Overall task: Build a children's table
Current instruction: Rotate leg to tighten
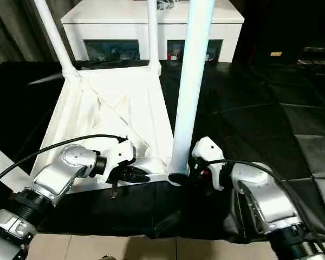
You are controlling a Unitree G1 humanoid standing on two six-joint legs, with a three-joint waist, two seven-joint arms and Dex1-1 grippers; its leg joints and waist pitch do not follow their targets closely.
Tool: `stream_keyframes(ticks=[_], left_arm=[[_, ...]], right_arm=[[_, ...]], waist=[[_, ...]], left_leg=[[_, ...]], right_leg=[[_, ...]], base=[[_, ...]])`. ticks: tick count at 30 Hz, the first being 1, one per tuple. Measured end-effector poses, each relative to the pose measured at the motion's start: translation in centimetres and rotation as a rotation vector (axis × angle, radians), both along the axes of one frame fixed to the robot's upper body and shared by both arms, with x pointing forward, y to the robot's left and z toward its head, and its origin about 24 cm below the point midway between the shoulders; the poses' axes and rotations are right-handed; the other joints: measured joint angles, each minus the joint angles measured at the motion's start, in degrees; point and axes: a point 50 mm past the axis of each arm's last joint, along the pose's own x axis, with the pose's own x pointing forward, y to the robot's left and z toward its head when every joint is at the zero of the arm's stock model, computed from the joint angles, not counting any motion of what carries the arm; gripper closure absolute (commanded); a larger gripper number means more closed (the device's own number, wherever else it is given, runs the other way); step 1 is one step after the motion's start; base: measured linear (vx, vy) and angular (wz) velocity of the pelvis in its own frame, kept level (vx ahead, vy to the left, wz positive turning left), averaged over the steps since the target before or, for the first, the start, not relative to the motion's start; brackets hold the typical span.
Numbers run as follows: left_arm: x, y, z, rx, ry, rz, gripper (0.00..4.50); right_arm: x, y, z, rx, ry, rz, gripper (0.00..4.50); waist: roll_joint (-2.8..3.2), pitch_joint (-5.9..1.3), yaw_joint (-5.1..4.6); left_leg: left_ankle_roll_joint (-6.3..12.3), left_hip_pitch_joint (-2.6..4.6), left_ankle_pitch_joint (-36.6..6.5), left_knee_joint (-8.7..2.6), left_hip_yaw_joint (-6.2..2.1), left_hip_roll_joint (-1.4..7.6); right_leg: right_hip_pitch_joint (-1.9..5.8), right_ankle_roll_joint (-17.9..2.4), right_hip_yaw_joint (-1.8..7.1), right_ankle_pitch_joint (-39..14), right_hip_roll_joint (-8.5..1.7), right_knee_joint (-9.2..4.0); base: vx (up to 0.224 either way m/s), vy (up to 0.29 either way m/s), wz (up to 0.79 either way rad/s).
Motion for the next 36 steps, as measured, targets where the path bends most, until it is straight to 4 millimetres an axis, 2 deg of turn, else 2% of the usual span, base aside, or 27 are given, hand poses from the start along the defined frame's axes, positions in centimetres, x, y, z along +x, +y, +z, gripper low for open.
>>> stream_keyframes(ticks=[8,12,16,19,24,29,30,31,33,34,36], left_arm=[[0.0,0.2,0.0,0.006,0.002,0.003,4.5],[0.2,0.4,0.0,0.005,-0.009,0.038,4.5],[1.6,-0.9,-0.4,-0.029,-0.057,0.2,4.5],[2.9,-2.8,-0.5,-0.014,-0.098,0.338,4.5],[3.6,-4.4,-0.5,-0.011,-0.115,0.438,4.5],[3.7,-4.6,-0.5,-0.006,-0.126,0.444,4.5],[3.7,-4.6,-0.5,-0.006,-0.131,0.442,4.5],[3.7,-4.6,-0.5,-0.006,-0.133,0.44,4.5],[3.8,-4.5,-0.5,-0.005,-0.136,0.441,4.5],[3.9,-4.2,-0.5,-0.002,-0.144,0.454,4.5],[4.2,-3.8,-0.5,0.002,-0.159,0.49,4.5]], right_arm=[[0.3,0.1,0.0,0.002,0.006,0.007,1.97],[0.8,0.8,-0.5,0.03,-0.001,-0.052,2.04],[2.6,1.7,-1.1,0.072,-0.033,-0.295,2.05],[4.1,2.9,-1.6,0.08,-0.059,-0.553,2.05],[5.2,4.6,-1.6,0.097,-0.051,-0.781,2.05],[5.4,5.1,-1.6,0.104,-0.057,-0.83,2.06],[5.4,5.1,-1.6,0.109,-0.065,-0.825,1.71],[5.3,5.0,-1.7,0.113,-0.069,-0.821,1.71],[5.1,4.9,-1.7,0.128,-0.08,-0.808,1.35],[5.0,5.0,-1.6,0.138,-0.08,-0.795,1.35],[4.6,5.1,-2.1,0.144,-0.06,-0.776,1.19]], waist=[[-0.01,-0.01,-0.17],[-0.1,-0.05,-0.99],[-0.19,-0.01,-1.92],[-0.1,-0.05,-2.89],[-0.16,-0.06,-2.89],[-0.16,-0.12,-2.93],[-0.16,-0.12,-2.9],[-0.15,-0.12,-2.87],[-0.13,-0.13,-2.89],[-0.14,-0.12,-2.95],[-0.19,-0.08,-3.59]], left_leg=[[0.0,0.03,0.0,0.0,0.0,0.01],[-0.01,0.05,0.0,0.01,-0.03,0.04],[-0.02,0.04,0.01,0.08,-0.03,0.0],[-0.01,0.06,0.01,0.09,-0.07,-0.11],[-0.02,0.03,0.01,0.06,-0.2,-0.11],[-0.02,0.03,0.01,0.06,-0.2,-0.14],[-0.01,0.03,0.01,0.03,-0.2,-0.14],[-0.02,0.03,0.01,0.0,-0.2,-0.14],[-0.02,0.05,0.01,-0.12,-0.2,-0.14],[-0.02,0.05,0.01,-0.15,-0.2,-0.12],[-0.02,0.01,0.01,-0.18,-0.25,-0.11]], right_leg=[[0.01,0.0,0.0,0.0,0.01,0.02],[0.01,-0.07,-0.01,0.05,0.04,0.04],[-0.06,-0.09,0.0,0.07,0.05,-0.01],[-0.06,-0.01,0.06,0.02,0.0,-0.02],[-0.01,0.02,-0.03,0.01,0.03,-0.08],[0.01,0.02,0.0,0.01,0.02,-0.1],[0.01,0.02,-0.01,0.01,0.02,-0.1],[0.0,0.02,-0.01,0.01,0.02,-0.1],[-0.03,0.02,-0.03,0.01,0.02,-0.1],[-0.05,0.02,-0.05,0.01,0.04,-0.09],[-0.17,0.03,-0.08,0.01,0.08,-0.09]], base=[[0.0,0.0,0.0],[0.0,0.0,0.0],[0.0,0.0,0.0],[0.0,0.0,0.0],[0.0,0.0,0.0],[0.0,0.0,0.0],[0.0,0.0,0.0],[0.0,0.0,0.0],[0.0,0.0,0.0],[0.0,0.0,0.0],[0.0,0.0,0.0]])
